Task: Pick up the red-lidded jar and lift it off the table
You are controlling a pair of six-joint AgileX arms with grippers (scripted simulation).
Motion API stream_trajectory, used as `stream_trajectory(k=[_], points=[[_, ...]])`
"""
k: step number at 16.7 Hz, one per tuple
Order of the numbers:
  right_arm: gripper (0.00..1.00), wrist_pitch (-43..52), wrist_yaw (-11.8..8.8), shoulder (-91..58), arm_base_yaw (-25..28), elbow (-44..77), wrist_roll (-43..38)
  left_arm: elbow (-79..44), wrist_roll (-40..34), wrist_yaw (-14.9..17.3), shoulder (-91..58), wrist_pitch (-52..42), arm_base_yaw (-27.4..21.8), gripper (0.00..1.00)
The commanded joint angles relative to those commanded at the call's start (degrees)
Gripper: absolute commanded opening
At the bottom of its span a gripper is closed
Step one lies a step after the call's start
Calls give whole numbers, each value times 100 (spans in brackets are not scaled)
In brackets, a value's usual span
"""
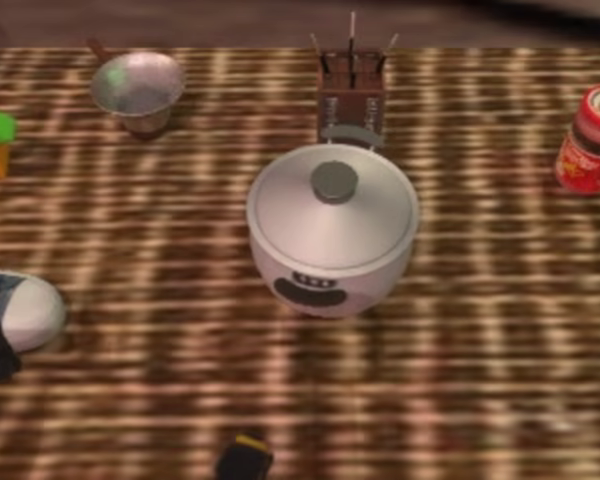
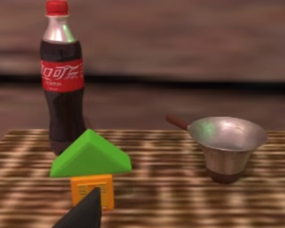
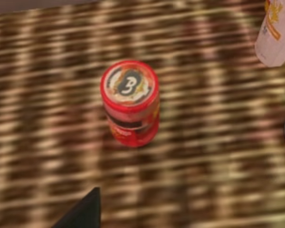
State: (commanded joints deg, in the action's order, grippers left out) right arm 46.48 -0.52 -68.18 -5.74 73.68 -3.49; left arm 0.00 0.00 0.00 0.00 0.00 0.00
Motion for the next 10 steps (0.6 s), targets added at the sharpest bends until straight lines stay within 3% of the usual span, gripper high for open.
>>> stream_trajectory(k=[10], points=[[100,3265,-104,-5949,270,6083,670,0,0,0,0,0,0,100]])
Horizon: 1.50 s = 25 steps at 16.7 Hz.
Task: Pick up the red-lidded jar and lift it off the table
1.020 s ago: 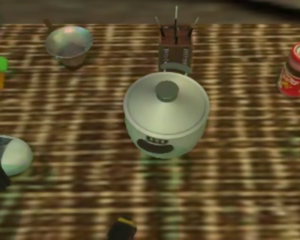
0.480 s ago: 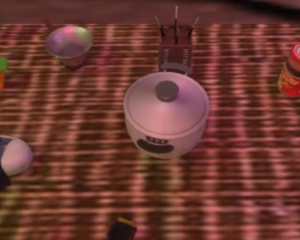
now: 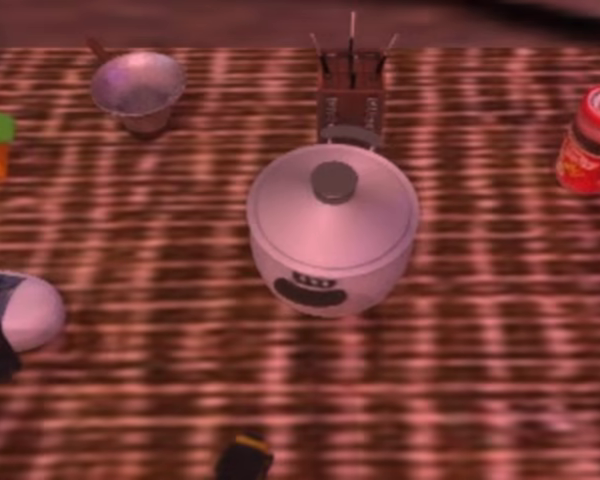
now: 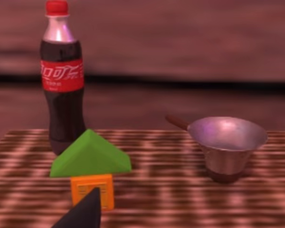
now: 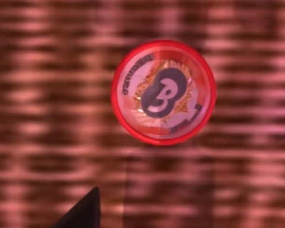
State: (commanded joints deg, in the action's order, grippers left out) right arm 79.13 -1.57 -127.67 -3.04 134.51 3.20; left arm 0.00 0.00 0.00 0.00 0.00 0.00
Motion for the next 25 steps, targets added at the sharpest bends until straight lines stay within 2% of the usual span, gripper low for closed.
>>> stream_trajectory(k=[5,10,17,25], points=[[100,999,35,-2100,173,2238,354,0,0,0,0,0,0,100],[100,1413,61,-2988,272,3166,522,0,0,0,0,0,0,100],[100,1318,61,-2973,253,3059,527,0,0,0,0,0,0,100],[100,-72,58,-2502,289,1149,510,0,0,0,0,0,0,100]])
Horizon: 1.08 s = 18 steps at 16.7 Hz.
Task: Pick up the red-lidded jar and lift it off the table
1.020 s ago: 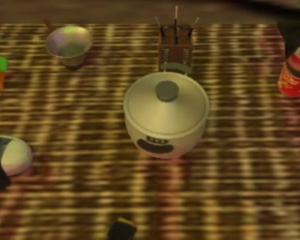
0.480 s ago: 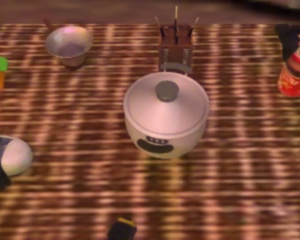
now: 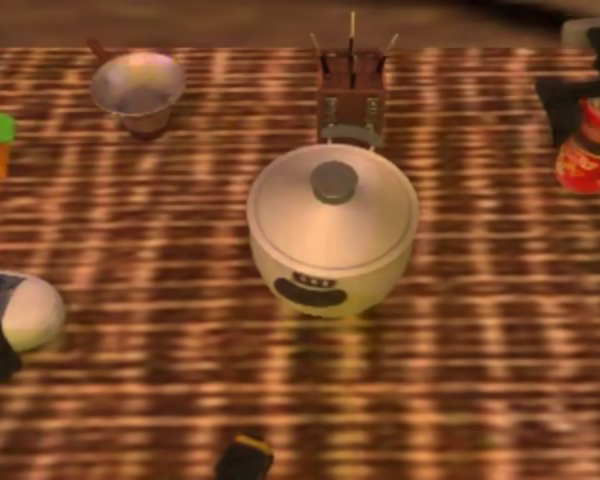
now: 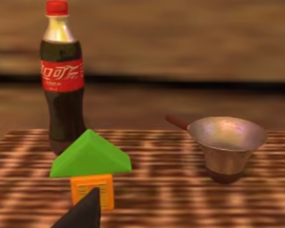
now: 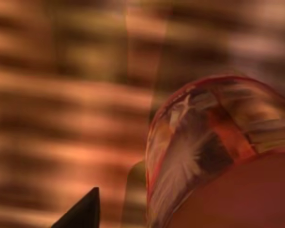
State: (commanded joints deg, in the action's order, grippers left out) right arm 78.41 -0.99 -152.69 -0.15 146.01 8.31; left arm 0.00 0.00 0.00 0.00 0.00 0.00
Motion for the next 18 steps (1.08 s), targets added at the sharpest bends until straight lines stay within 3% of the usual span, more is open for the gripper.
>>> stream_trajectory(k=[5,18], points=[[100,-156,0,42,3,-167,-3,0,0,0,0,0,0,100],[2,-156,0,42,3,-167,-3,0,0,0,0,0,0,100]])
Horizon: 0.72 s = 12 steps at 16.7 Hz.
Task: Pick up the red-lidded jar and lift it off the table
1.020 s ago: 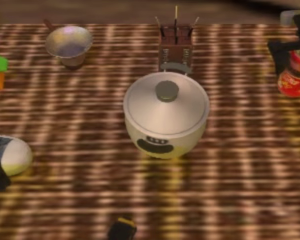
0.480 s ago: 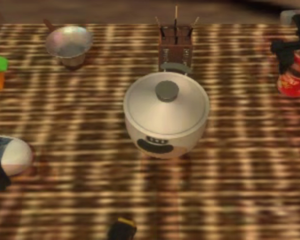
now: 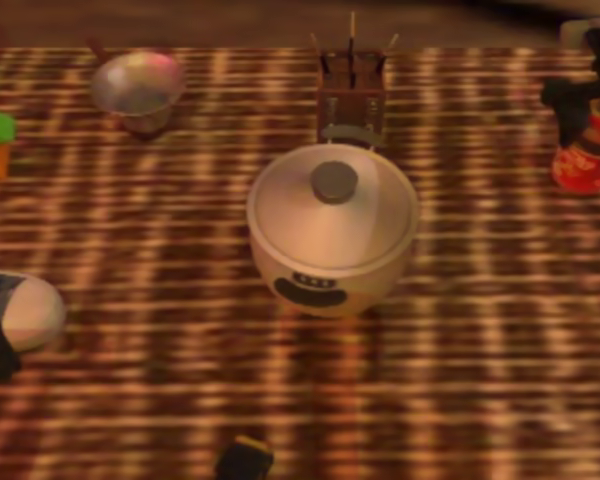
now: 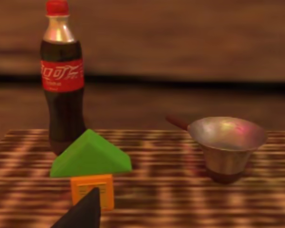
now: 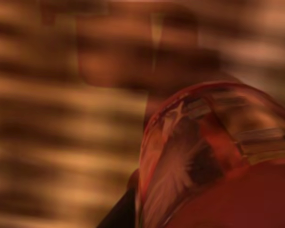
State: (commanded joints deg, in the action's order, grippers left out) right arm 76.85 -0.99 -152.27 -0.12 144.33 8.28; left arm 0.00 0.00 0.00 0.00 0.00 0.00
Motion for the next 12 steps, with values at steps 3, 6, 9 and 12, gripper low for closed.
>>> stream_trajectory(k=[3,6,9,12], points=[[0,0,0,0,0,0,0,0,0,0,0,0,0,100],[0,0,0,0,0,0,0,0,0,0,0,0,0,100],[0,2,-2,-2,-22,1,-10,0,0,0,0,0,0,100],[0,-8,1,213,-6,-217,-1,0,0,0,0,0,0,100]])
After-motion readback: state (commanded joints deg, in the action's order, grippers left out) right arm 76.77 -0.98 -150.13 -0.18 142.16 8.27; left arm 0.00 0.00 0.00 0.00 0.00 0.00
